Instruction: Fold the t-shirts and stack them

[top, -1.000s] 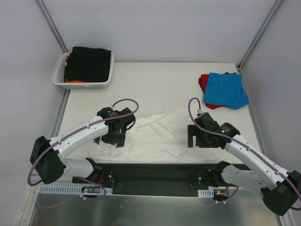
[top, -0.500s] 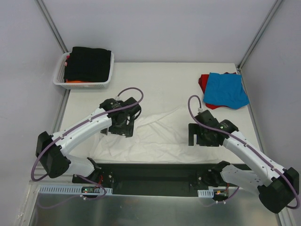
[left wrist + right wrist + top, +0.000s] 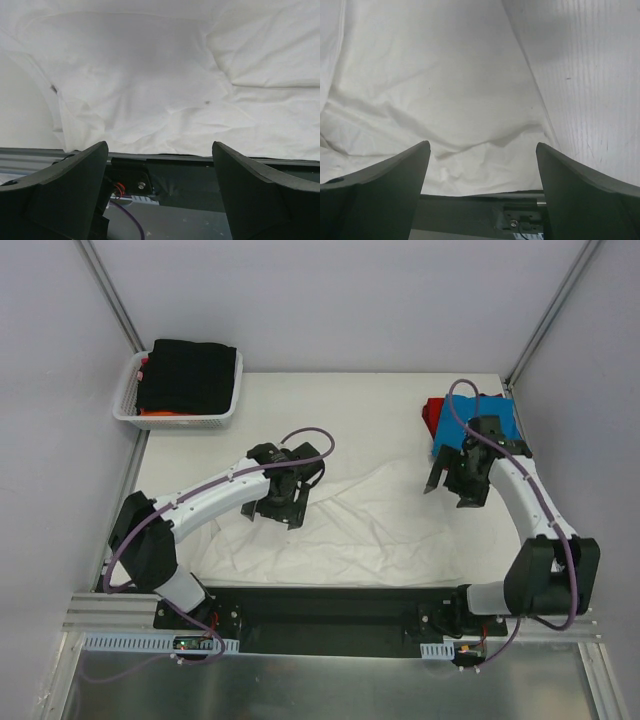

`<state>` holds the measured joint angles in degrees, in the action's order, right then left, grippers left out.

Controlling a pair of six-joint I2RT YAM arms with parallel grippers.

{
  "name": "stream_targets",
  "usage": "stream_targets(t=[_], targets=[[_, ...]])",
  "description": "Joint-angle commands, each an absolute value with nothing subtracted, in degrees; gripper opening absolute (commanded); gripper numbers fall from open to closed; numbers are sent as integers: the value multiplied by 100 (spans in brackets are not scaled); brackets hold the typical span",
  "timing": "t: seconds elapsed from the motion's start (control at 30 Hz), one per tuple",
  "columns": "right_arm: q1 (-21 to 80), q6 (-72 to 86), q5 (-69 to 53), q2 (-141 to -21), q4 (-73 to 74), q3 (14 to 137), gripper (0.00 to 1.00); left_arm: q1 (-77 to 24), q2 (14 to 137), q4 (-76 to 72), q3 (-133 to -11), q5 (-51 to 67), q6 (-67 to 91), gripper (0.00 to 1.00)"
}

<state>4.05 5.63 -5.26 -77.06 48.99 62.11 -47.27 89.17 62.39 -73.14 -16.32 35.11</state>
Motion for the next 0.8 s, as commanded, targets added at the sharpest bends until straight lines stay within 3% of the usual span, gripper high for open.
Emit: stream_targets(t=[0.0,0.27,0.77], targets=[[18,229,-1476,-8471,4650,6871,89,-4764,9052,6223,-7821,-1231,3287,86],[18,246,-2206,-9649,3877,7575,85,-4790,9395,6592,-8762,-949,3173,86],[-211,413,-2610,-11284,3287,8824,80,-4904,9571,6917,-9035,-791,2979,86]])
